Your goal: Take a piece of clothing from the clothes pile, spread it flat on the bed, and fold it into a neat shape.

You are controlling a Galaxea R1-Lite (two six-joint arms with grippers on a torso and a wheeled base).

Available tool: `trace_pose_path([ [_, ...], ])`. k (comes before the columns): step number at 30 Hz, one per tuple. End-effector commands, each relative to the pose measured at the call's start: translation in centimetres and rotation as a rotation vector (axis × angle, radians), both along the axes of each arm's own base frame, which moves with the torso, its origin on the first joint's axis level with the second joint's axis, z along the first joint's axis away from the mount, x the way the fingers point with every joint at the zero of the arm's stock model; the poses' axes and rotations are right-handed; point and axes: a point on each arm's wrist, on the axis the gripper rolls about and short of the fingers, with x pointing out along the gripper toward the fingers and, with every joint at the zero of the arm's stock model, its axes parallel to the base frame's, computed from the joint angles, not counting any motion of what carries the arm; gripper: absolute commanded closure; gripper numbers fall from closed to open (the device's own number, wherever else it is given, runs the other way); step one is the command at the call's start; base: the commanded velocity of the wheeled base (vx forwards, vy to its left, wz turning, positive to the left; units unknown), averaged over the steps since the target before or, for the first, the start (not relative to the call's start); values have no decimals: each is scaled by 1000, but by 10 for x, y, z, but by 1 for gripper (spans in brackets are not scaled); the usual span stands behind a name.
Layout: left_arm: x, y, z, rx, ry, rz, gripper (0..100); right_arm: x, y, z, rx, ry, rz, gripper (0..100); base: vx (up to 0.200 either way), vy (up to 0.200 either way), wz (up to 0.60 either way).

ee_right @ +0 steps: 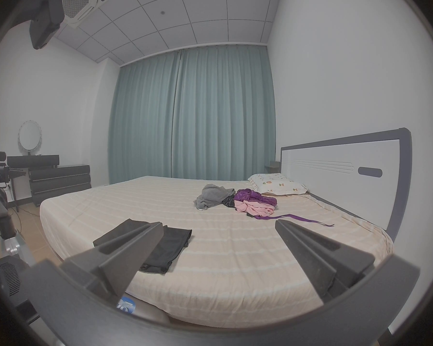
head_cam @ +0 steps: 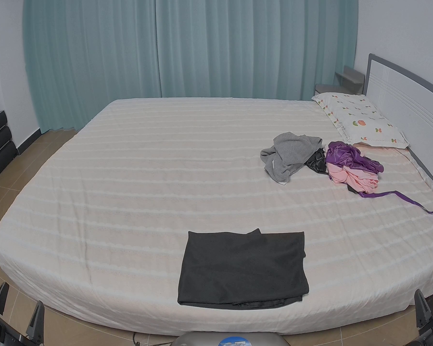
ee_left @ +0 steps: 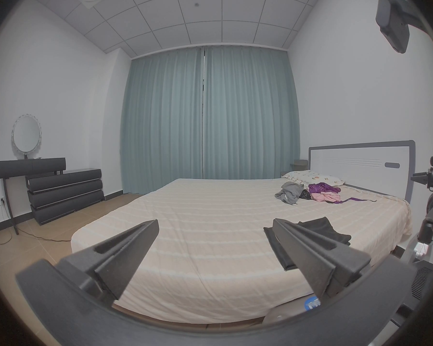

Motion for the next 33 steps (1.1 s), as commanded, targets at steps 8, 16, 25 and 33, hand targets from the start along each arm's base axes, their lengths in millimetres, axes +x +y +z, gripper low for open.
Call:
trace_pose_path([
  [8, 0, 0, -5, 2, 8, 0, 0, 0, 0, -5, 3, 9, 0, 0, 0, 0, 0],
  [16, 0, 0, -5, -5, 6, -3, 0, 0, 0, -5, 0, 9, 18, 0, 0, 0, 0],
  [25, 0, 0, -5, -5, 6, -3, 0, 0, 0, -5, 3, 6, 18, 0, 0, 0, 0],
  [33, 0, 0, -5, -5, 8, -3, 0, 0, 0, -5, 5, 5, 18, 0, 0, 0, 0],
])
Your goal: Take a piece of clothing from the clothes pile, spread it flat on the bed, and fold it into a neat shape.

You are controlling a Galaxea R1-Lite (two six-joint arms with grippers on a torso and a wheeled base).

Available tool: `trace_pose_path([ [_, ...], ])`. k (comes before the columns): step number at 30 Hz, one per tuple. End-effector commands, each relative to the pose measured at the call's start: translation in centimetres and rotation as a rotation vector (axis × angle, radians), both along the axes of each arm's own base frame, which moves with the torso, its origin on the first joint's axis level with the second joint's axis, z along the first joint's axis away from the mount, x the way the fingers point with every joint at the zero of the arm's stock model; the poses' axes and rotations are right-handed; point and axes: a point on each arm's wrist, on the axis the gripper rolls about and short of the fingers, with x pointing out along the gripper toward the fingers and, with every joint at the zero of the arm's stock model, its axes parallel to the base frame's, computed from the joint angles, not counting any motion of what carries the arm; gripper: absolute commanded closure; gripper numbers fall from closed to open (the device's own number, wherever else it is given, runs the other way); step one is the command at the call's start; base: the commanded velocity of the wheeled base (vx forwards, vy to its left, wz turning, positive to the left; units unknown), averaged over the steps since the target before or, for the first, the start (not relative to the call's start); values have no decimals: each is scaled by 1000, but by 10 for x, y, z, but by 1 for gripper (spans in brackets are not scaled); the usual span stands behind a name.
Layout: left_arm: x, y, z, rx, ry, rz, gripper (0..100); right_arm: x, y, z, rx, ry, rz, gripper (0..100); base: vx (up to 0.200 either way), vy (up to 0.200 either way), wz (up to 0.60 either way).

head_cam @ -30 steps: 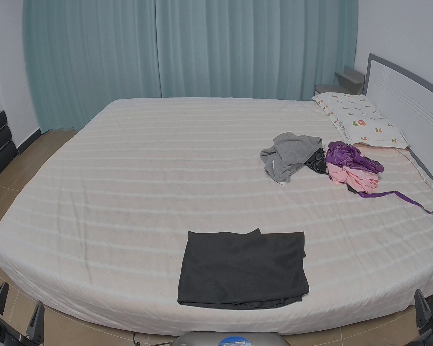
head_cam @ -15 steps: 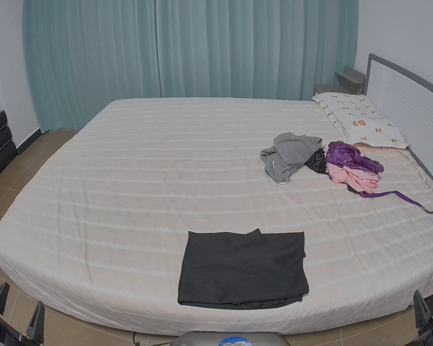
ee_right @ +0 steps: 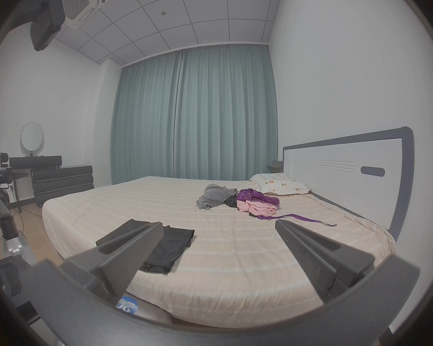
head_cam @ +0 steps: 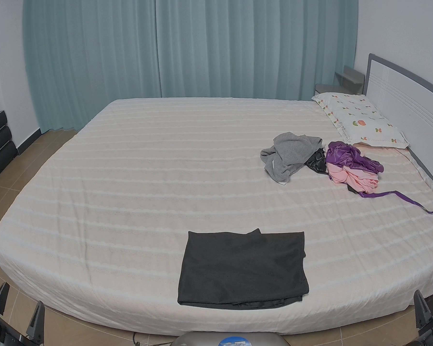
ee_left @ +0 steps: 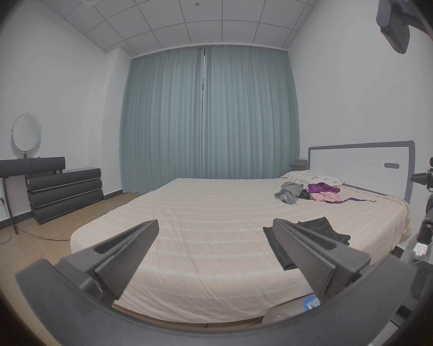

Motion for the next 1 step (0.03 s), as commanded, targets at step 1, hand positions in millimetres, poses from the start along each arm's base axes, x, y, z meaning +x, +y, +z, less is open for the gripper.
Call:
trace_pose_path([
  [1, 0, 0, -5, 0, 3, 0, 0, 0, 0, -5, 2, 3, -1, 0, 0, 0, 0],
])
